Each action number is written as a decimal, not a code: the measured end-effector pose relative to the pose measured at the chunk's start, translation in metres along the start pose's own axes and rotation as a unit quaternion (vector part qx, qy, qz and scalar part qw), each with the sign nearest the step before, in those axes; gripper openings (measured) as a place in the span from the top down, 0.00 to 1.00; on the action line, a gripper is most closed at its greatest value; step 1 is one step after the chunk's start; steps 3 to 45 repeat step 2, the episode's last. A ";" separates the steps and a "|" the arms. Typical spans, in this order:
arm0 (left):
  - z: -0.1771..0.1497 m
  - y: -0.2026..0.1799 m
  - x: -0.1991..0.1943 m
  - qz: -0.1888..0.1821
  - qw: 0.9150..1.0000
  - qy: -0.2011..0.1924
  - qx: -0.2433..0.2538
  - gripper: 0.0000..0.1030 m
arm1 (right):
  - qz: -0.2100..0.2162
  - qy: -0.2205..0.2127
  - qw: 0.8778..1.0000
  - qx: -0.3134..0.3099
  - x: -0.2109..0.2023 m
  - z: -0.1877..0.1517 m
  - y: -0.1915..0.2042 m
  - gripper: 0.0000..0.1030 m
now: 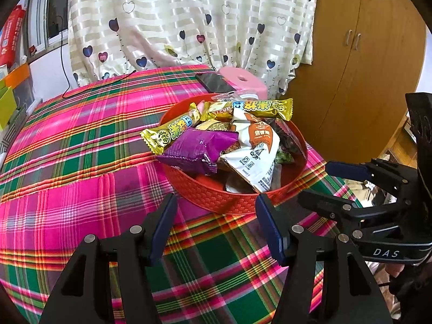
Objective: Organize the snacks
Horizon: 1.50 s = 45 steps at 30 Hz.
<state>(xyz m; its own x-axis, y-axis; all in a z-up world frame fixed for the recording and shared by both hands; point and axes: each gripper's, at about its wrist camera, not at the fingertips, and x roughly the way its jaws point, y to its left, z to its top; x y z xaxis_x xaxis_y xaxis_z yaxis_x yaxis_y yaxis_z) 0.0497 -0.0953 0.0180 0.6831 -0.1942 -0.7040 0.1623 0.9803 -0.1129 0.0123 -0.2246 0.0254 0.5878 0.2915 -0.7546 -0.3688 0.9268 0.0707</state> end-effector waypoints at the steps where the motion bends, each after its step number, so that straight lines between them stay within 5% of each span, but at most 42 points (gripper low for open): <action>1: 0.000 -0.001 0.000 0.000 1.000 0.000 0.000 0.41 | 0.000 0.000 1.000 0.000 0.000 0.001 -0.001 0.35; 45: 0.000 0.000 0.001 0.000 1.000 0.000 0.000 0.41 | -0.001 0.000 1.000 0.000 0.000 0.001 -0.002 0.35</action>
